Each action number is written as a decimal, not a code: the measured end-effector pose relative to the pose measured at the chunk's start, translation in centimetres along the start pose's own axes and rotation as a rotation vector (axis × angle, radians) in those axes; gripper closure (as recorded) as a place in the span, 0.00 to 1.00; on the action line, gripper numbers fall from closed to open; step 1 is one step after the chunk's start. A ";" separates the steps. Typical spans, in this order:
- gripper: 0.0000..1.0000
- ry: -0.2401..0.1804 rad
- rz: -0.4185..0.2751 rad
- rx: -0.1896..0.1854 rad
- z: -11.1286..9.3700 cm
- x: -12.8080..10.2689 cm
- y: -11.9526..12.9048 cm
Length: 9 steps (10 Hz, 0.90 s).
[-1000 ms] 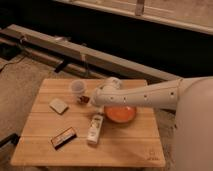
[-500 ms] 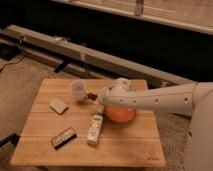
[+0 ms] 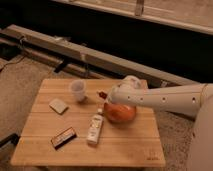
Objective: Place the pepper in the ceramic bowl
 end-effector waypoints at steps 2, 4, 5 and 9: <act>0.96 0.029 0.040 -0.003 -0.2 1.0 -0.4; 0.77 0.060 0.081 -0.008 -0.7 2.7 -0.8; 0.68 0.070 0.088 -0.017 -0.8 3.0 -0.8; 0.27 0.232 -0.026 -0.108 -0.4 2.9 0.0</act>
